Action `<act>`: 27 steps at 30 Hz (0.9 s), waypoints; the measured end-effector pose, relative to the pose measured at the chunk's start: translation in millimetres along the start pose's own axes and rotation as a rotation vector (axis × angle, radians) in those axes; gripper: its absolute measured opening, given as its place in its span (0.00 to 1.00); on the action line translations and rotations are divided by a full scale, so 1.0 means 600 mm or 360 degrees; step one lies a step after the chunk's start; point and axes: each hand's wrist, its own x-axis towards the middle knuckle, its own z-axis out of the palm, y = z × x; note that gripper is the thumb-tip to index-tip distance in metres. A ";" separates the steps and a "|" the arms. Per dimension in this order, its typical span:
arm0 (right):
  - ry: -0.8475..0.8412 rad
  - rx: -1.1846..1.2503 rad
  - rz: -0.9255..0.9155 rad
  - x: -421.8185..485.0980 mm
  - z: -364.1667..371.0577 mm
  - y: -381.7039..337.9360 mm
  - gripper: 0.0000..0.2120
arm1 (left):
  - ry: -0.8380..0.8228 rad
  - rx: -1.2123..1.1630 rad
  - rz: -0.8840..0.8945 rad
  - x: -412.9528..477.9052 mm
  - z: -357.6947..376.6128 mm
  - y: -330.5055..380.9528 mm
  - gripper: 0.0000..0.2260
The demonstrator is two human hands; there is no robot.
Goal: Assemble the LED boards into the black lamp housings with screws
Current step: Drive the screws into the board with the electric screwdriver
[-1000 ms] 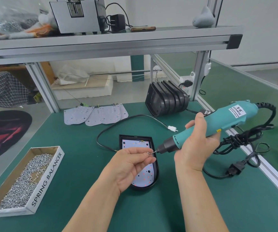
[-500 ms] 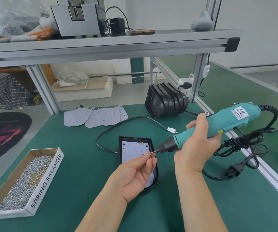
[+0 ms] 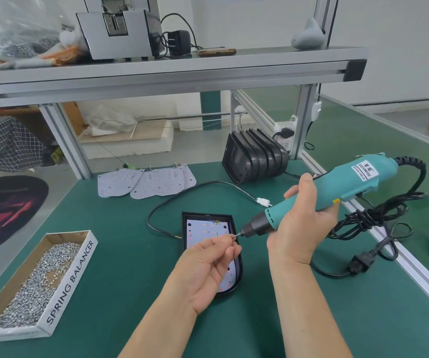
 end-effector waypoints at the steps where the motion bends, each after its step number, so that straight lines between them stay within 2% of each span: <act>1: -0.0014 -0.0009 0.0002 0.002 -0.001 0.001 0.09 | 0.0006 0.0067 0.0080 0.001 0.000 -0.001 0.04; 3: -0.0010 -0.0015 0.0035 0.003 0.003 0.000 0.08 | 0.0006 0.0198 0.0222 0.001 0.001 -0.004 0.01; 5: 0.0038 -0.0025 0.0096 0.009 0.002 0.005 0.09 | 0.0008 0.0293 0.0321 -0.001 0.001 -0.007 0.04; 8: 0.0142 0.0004 0.0255 0.015 -0.002 0.012 0.04 | -0.0015 0.0373 0.0463 -0.006 0.003 -0.009 0.09; 10: 0.0193 0.0037 0.0378 0.021 -0.006 0.017 0.11 | -0.0011 0.0539 0.0626 -0.009 0.005 -0.009 0.11; 13: 0.0262 0.0080 0.0470 0.026 -0.011 0.025 0.10 | 0.0068 0.0810 0.0817 -0.007 0.008 -0.012 0.08; 16: 0.0240 0.0054 0.0477 0.026 -0.012 0.027 0.08 | 0.0070 0.0786 0.0741 -0.007 0.007 -0.013 0.07; 19: 0.0207 0.0053 0.0441 0.028 -0.011 0.027 0.07 | -0.0084 0.0757 0.0558 -0.003 -0.008 -0.003 0.19; 20: 0.0194 0.0053 0.0417 0.030 -0.011 0.027 0.06 | -0.0064 0.0783 0.0553 -0.003 -0.016 0.005 0.21; 22: 0.0150 0.0037 0.0348 0.031 -0.011 0.026 0.06 | 0.0171 0.0850 0.0653 0.002 -0.038 0.030 0.14; 23: 0.0118 0.0019 0.0300 0.029 -0.011 0.027 0.05 | 0.0384 0.0915 0.0706 0.009 -0.052 0.045 0.10; 24: 0.0082 -0.0013 0.0248 0.026 -0.011 0.029 0.05 | 0.0618 0.1023 0.0738 0.017 -0.068 0.060 0.10; 25: 0.0039 -0.0060 0.0188 0.022 -0.011 0.032 0.06 | 0.0818 0.1184 0.0733 0.027 -0.083 0.071 0.15; 27: -0.0088 -0.0179 0.0075 0.008 -0.011 0.042 0.08 | 0.0918 0.1528 0.0527 0.038 -0.097 0.076 0.24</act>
